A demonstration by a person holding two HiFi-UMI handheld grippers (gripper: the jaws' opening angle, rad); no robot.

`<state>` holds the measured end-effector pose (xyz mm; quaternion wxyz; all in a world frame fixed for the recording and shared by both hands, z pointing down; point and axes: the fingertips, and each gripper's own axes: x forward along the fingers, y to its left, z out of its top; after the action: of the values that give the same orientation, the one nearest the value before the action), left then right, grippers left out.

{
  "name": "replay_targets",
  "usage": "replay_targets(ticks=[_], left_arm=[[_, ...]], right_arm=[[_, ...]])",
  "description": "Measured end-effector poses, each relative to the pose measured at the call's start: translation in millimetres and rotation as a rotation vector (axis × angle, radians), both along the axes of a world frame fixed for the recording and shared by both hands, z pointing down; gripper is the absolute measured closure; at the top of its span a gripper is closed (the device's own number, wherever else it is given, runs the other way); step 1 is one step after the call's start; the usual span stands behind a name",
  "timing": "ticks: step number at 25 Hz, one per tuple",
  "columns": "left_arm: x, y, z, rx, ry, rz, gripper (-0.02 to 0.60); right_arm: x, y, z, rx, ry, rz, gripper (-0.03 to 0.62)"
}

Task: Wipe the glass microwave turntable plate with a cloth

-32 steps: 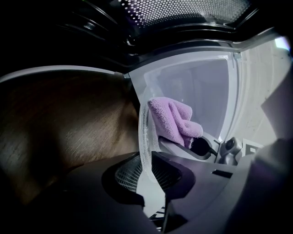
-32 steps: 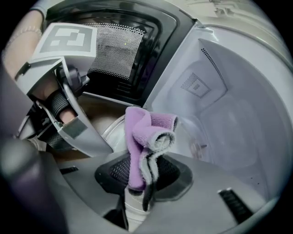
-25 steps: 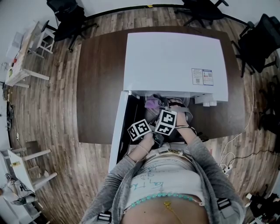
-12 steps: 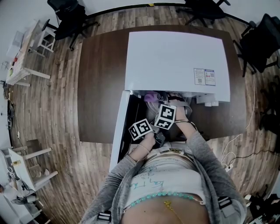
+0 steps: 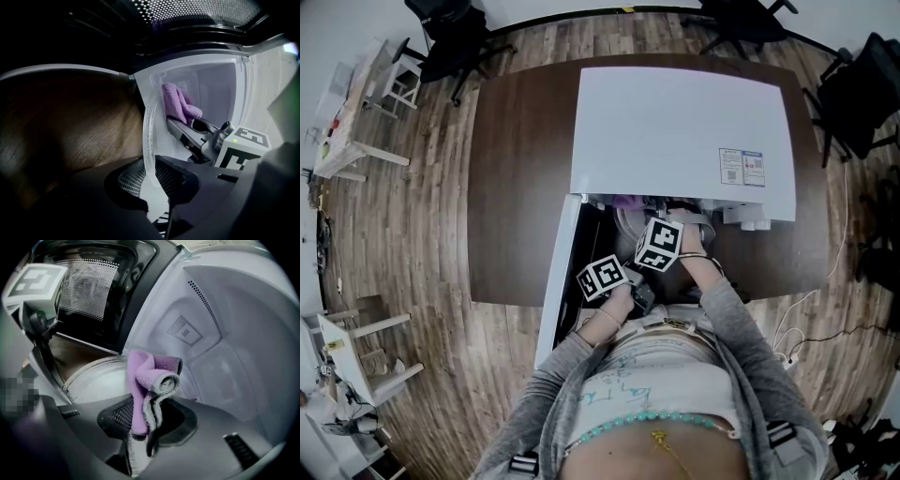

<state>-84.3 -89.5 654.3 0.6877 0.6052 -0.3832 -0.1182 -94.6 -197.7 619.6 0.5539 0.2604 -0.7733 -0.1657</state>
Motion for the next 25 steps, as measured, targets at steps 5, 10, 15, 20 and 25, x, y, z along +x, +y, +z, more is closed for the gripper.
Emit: replay_targets(ticks=[5, 10, 15, 20, 25], left_arm=[[-0.4, 0.7, -0.4, 0.000, 0.000, 0.003, 0.514], [0.0, 0.6, 1.4, -0.005, 0.000, 0.003, 0.514], [-0.1, 0.1, 1.6, -0.011, 0.001, 0.002, 0.514], [0.7, -0.2, 1.4, -0.008, 0.002, 0.001, 0.514], [0.0, 0.9, 0.6, -0.006, 0.000, 0.002, 0.514]], right_arm=[[13.5, -9.5, -2.1, 0.023, 0.016, 0.036, 0.477], [39.0, -19.0, -0.8, 0.031, 0.033, 0.107, 0.477], [59.3, -23.7, -6.3, 0.033, 0.025, 0.162, 0.477], [71.0, -21.2, -3.9, 0.034, 0.041, 0.184, 0.477], [75.0, -14.6, -0.5, 0.014, 0.054, 0.214, 0.477]])
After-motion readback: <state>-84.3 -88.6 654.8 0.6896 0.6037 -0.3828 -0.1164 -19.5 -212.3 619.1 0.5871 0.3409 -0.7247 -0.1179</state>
